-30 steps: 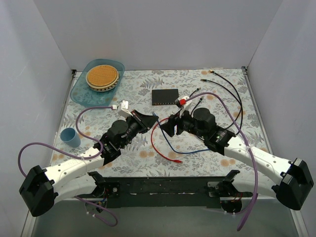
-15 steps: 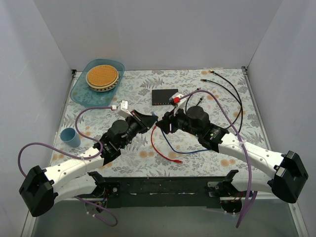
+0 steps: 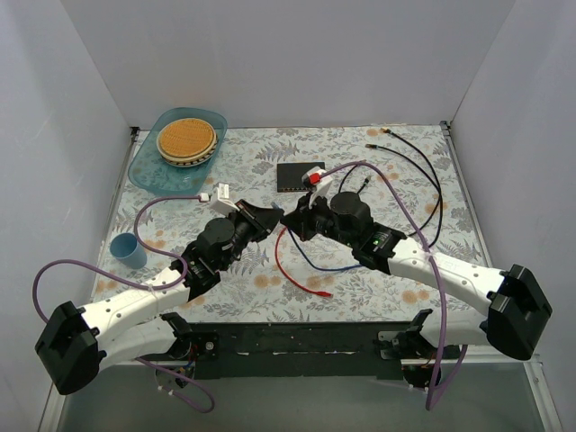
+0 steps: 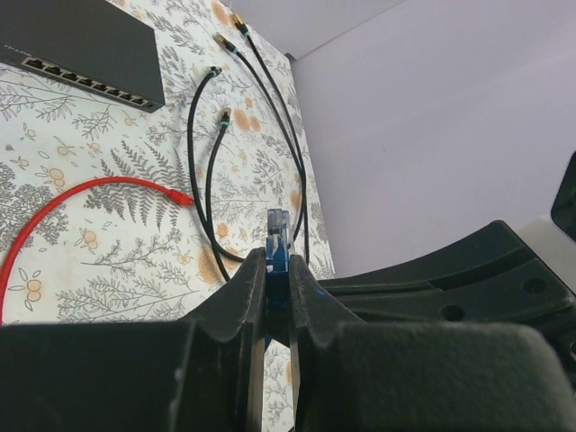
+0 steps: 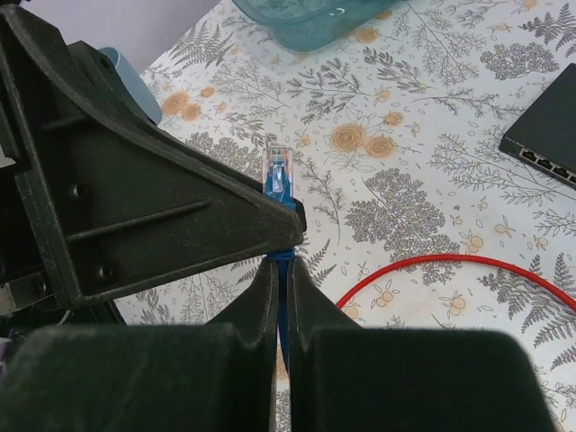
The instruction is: Insert the plug into the switch port
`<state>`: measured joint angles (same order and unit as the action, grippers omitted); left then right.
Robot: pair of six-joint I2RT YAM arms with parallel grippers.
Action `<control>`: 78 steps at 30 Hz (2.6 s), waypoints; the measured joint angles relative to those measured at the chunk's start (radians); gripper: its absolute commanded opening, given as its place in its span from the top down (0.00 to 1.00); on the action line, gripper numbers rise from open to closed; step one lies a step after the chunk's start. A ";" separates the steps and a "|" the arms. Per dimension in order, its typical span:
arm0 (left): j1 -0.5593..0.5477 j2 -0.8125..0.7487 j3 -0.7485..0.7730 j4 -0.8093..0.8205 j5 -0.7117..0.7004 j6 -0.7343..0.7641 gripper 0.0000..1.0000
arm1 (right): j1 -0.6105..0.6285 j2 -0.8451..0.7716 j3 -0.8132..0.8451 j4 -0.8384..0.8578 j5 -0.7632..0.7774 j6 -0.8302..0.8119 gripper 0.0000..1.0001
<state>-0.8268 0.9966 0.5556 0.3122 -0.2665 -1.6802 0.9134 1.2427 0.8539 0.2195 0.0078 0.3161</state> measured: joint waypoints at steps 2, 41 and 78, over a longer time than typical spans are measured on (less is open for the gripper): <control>0.000 0.001 0.000 -0.007 -0.011 0.000 0.83 | 0.000 0.012 0.005 0.001 -0.002 0.003 0.99; 0.259 0.560 0.494 -0.273 0.140 0.374 0.02 | -0.414 0.287 0.154 -0.135 -0.058 -0.048 0.99; 0.471 1.110 0.722 -0.027 0.446 0.462 0.02 | -0.524 1.072 0.935 -0.462 -0.198 -0.108 0.99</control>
<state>-0.3557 2.1067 1.2774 0.2848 0.1791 -1.2182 0.3893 2.3142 1.7889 -0.2428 -0.1902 0.2077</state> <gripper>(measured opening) 0.982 0.038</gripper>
